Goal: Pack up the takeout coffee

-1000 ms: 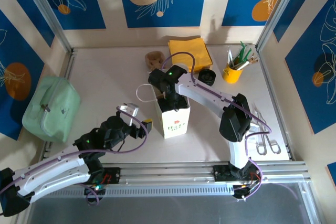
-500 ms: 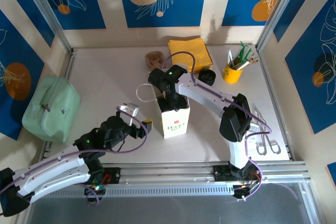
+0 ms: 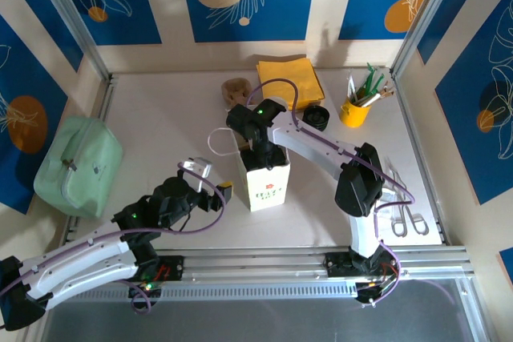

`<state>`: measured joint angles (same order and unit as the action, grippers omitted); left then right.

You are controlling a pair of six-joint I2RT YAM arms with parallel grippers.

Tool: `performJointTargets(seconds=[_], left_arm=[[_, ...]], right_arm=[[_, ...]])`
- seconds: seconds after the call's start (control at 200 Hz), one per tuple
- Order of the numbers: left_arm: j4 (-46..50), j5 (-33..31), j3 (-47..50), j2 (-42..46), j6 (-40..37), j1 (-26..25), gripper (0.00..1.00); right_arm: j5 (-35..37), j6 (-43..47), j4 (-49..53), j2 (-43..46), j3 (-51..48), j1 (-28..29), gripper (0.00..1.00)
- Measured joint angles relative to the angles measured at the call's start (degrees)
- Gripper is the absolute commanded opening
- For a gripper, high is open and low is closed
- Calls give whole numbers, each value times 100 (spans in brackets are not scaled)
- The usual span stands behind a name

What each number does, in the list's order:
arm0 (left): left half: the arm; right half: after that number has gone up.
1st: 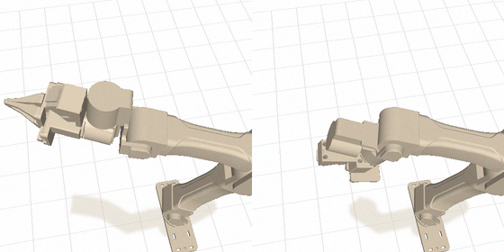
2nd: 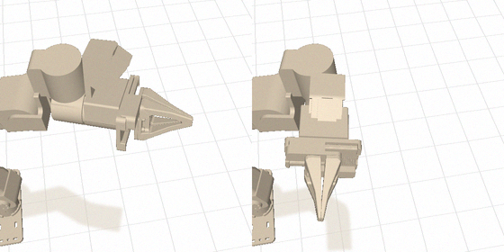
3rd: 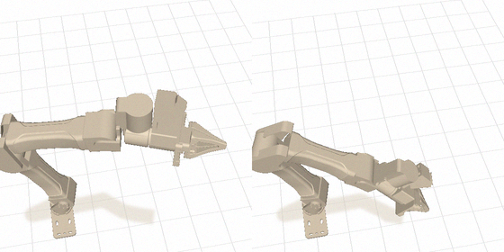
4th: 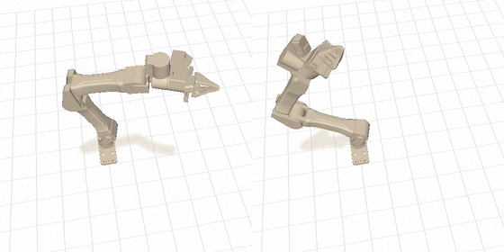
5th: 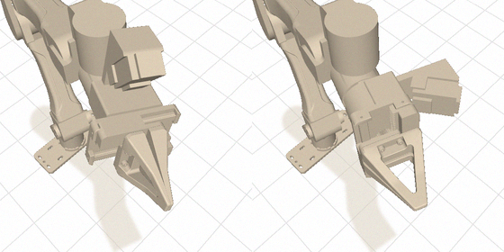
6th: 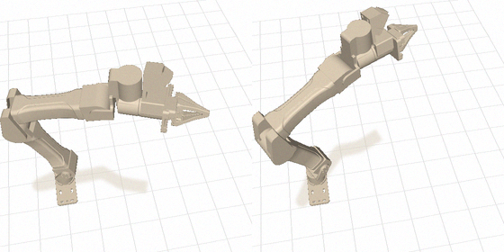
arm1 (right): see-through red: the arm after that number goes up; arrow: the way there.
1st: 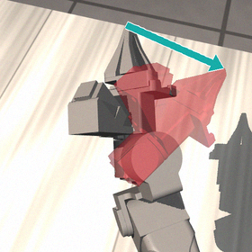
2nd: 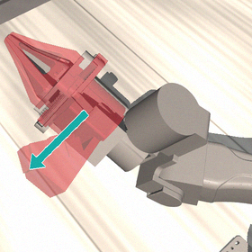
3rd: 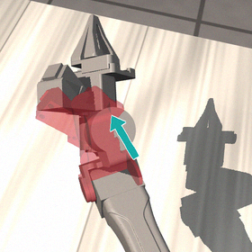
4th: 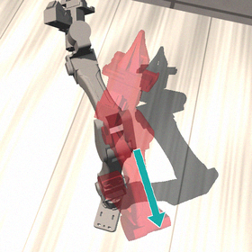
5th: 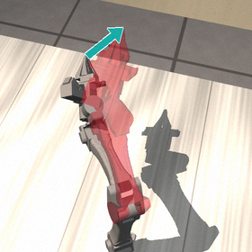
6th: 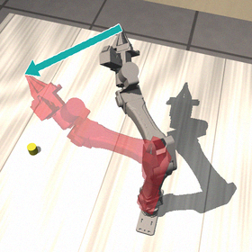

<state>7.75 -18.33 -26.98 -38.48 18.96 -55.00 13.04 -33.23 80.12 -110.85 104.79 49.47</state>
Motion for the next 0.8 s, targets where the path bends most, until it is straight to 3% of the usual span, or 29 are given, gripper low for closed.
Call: performJointTargets(seconds=[0.8], left_arm=[[0,0,0,0,2,0,94]], right_arm=[[-127,2,-142,-20,-111,-55,62]])
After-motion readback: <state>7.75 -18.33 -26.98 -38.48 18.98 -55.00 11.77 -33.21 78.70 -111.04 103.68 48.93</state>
